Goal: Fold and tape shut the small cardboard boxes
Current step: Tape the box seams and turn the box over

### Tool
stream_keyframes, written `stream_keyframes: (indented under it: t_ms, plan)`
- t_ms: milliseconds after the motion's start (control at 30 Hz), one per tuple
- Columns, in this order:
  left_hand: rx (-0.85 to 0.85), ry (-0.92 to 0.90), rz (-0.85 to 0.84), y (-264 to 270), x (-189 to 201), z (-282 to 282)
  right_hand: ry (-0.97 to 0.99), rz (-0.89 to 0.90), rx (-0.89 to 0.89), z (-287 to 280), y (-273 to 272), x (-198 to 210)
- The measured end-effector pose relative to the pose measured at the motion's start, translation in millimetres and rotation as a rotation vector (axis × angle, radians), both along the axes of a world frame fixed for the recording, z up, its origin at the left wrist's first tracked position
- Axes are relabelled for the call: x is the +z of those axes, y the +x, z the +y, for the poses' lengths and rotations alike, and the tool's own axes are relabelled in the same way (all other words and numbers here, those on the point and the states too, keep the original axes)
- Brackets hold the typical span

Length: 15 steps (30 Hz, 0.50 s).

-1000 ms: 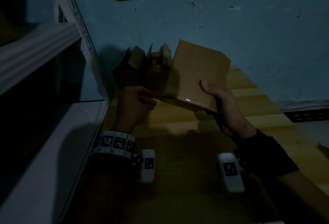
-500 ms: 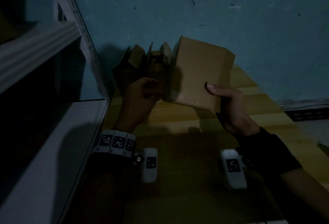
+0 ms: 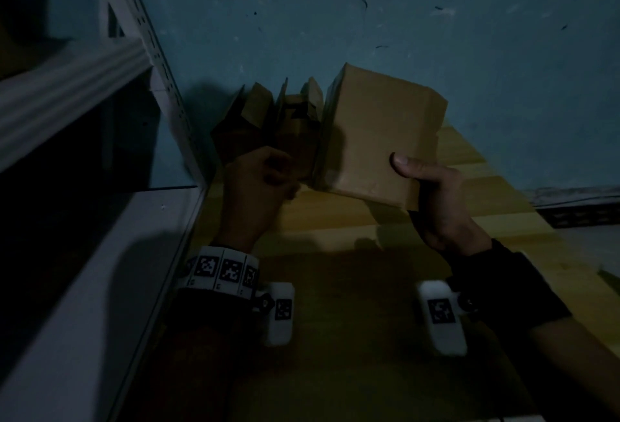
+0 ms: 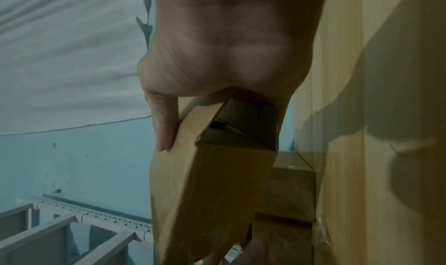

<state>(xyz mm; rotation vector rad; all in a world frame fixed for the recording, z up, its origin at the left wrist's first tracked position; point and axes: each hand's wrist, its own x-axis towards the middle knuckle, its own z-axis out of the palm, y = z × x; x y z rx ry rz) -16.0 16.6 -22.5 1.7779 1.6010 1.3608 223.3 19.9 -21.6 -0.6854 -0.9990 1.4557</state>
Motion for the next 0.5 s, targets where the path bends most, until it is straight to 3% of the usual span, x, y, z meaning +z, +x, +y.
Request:
stream_keyframes:
  t_ms: [133, 300, 400, 500]
  plan:
    - [0.088, 0.12, 0.039, 2, 1, 0, 0.006, -0.004, -0.005, 0, 0, 1]
    - [0.021, 0.147, 0.127, -3, -6, 7, 0.031, -0.011, -0.014, -1, 2, 1]
    - [-0.034, 0.362, 0.128, 8, 6, 1, 0.004, -0.037, -0.029, -1, 3, 2]
    - [-0.081, 0.451, 0.187, 25, 18, -10, -0.038, -0.14, -0.096, 1, 1, 0]
